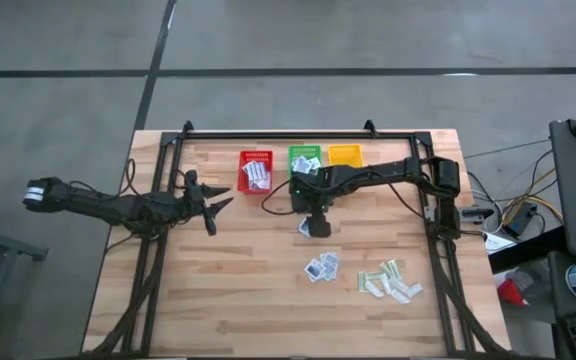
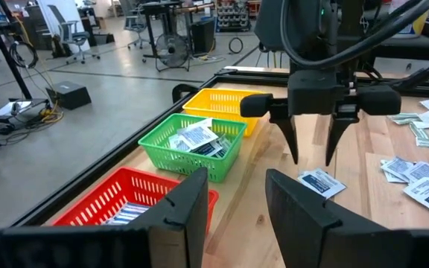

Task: Pick & Place First Aid Supplies
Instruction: Put the alcohol pad into the green basket

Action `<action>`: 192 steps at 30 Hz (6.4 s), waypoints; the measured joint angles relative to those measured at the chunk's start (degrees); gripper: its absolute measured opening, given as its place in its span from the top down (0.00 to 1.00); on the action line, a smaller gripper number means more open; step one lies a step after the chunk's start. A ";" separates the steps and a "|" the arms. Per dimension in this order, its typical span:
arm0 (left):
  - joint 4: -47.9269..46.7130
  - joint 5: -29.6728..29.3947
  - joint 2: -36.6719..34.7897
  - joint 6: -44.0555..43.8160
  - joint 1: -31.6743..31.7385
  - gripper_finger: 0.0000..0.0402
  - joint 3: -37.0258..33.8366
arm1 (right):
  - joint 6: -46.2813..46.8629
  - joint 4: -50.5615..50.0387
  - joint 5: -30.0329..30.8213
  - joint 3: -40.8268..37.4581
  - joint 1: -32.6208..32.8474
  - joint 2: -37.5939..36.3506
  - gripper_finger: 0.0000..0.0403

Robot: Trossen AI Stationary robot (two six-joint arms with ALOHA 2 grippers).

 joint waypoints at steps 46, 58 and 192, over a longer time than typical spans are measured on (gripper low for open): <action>-0.03 0.30 0.00 -1.29 0.02 0.67 -0.04 | 0.94 3.22 -2.75 -3.13 1.05 0.07 0.53; -0.03 0.27 0.01 -1.29 0.04 0.67 -0.04 | 0.91 3.86 -2.76 -3.13 1.06 0.07 0.53; -0.01 0.49 0.11 -2.47 0.02 0.67 -0.04 | -2.22 8.57 -1.27 -5.26 0.91 2.40 0.98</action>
